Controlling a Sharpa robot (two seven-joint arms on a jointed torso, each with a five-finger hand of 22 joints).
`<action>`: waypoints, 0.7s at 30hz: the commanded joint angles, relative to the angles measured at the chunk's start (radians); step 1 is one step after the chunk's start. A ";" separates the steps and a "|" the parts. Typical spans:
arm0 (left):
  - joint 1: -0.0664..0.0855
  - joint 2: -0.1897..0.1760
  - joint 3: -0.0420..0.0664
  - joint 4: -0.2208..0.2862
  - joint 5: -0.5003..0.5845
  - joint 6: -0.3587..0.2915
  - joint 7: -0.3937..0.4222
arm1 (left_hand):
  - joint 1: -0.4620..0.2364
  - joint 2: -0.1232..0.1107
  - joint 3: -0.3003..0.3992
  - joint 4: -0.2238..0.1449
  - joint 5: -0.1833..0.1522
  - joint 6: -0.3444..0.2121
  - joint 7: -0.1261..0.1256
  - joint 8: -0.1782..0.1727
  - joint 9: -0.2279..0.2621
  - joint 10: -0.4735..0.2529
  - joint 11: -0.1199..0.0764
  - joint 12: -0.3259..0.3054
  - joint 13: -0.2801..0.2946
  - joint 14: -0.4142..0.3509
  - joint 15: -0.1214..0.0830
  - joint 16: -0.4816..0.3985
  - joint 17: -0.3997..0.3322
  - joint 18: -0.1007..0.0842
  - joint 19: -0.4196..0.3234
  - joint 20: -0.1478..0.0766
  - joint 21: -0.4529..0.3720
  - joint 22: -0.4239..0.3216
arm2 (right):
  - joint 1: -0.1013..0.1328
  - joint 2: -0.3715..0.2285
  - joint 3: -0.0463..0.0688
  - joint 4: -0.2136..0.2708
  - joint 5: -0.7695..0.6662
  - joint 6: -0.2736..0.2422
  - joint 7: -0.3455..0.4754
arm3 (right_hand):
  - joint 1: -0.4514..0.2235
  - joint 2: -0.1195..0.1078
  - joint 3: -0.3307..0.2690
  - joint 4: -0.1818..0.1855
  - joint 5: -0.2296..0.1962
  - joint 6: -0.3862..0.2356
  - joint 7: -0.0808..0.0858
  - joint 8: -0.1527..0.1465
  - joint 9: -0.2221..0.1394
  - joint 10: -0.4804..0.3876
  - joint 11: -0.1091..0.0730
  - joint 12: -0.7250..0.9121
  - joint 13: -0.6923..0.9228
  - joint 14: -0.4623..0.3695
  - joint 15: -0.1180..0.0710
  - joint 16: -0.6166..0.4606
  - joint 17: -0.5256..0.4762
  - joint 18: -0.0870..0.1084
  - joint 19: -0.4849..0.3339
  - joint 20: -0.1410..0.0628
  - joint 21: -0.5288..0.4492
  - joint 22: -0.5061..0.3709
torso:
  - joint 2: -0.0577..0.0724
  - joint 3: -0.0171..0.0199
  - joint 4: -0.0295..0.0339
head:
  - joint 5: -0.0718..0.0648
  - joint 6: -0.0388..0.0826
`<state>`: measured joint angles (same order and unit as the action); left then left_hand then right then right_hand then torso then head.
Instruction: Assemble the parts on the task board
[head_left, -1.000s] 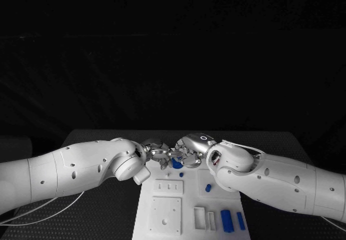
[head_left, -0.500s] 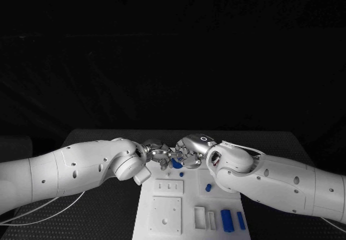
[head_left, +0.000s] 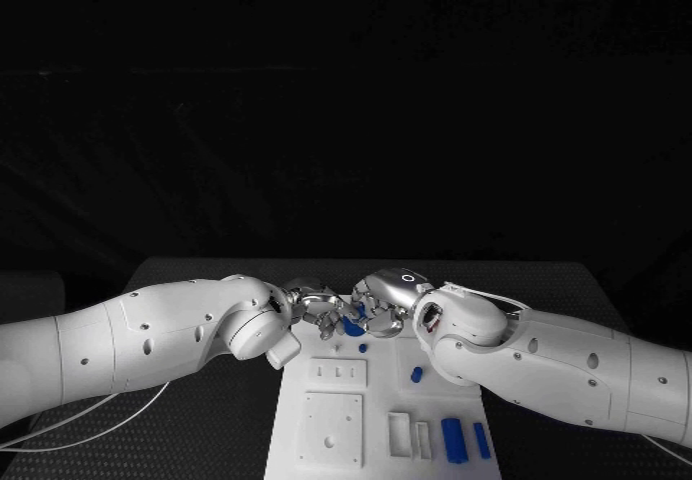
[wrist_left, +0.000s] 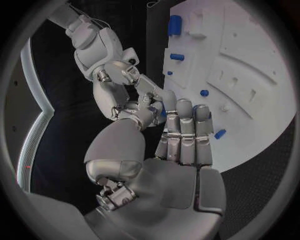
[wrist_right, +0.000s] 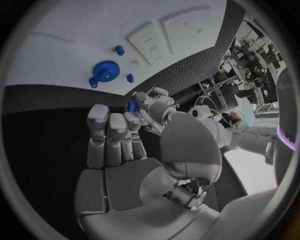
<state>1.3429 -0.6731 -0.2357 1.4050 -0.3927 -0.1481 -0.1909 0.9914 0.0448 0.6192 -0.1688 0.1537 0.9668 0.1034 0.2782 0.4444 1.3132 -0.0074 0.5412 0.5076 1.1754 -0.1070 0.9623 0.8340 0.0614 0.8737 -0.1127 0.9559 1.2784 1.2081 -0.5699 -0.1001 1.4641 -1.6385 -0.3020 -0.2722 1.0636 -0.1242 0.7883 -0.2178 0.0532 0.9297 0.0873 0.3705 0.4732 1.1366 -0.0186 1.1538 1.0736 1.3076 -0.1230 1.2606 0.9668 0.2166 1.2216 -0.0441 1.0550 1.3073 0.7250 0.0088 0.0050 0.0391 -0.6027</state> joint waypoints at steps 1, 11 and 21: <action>0.004 0.002 0.004 0.000 0.013 0.003 0.019 | -0.023 0.004 0.015 -0.006 0.003 0.011 0.001 0.007 0.004 0.001 0.000 0.002 0.001 -0.006 0.000 0.005 -0.004 -0.010 0.005 -0.089 0.005 -0.003 | -0.005 0.001 -0.003 0.004 -0.001 0.025 0.015 | 0.000 -0.002 0.004 -0.001 -0.004 0.119 -0.003 0.002 0.002 -0.003 -0.008 0.003 0.002 -0.002 -0.007 -0.006 0.001 0.045 0.000 0.004 0.003 0.009 | 0.000 -0.0001 0.0000 | 0.001 -0.001; 0.004 0.005 0.003 -0.001 0.009 0.002 0.013 | -0.067 0.010 0.043 -0.025 0.015 0.042 -0.007 0.028 0.023 0.003 -0.006 0.004 0.002 -0.007 -0.003 0.014 -0.014 -0.010 0.005 -0.092 0.014 -0.010 | -0.006 -0.001 -0.003 0.006 -0.001 0.020 0.009 | -0.001 -0.002 0.005 -0.001 -0.004 0.119 -0.003 0.002 0.002 -0.003 -0.008 0.003 0.002 -0.002 -0.007 -0.006 0.001 0.045 0.001 0.004 0.003 0.009 | 0.000 -0.0002 -0.0006 | 0.001 -0.002; 0.004 0.003 0.003 -0.003 -0.015 -0.033 0.021 | -0.081 0.014 0.056 -0.031 0.020 0.068 -0.016 0.049 0.048 0.009 -0.014 0.007 0.003 -0.004 -0.008 0.022 -0.020 -0.009 0.008 -0.095 0.022 -0.016 | -0.011 -0.009 -0.003 0.002 0.008 0.005 0.012 | -0.038 -0.055 -0.010 0.009 0.003 0.117 -0.002 -0.004 -0.002 -0.005 -0.006 0.000 0.002 -0.001 -0.005 -0.010 -0.002 0.045 0.003 0.008 0.003 0.007 | 0.000 0.0001 -0.0004 | 0.002 -0.003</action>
<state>1.3430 -0.6701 -0.2353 1.4036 -0.3977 -0.1515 -0.1945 0.9100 0.0525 0.6703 -0.1993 0.1705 0.9862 0.1146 0.3217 0.4904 1.3221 -0.0128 0.5421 0.5097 1.1684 -0.1074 0.9796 0.8152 0.0615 0.8737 -0.1126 0.9750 1.2639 1.2010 -0.5777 -0.1008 1.4660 -1.6341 -0.3053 -0.2709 1.0284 -0.1704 0.7826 -0.2093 0.0534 0.9311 0.0859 0.3656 0.4740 1.1383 -0.0203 1.1538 1.0757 1.3078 -0.1225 1.2558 0.9664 0.2172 1.2233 -0.0425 1.0550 1.3073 0.7251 0.0087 0.0047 0.0407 -0.6058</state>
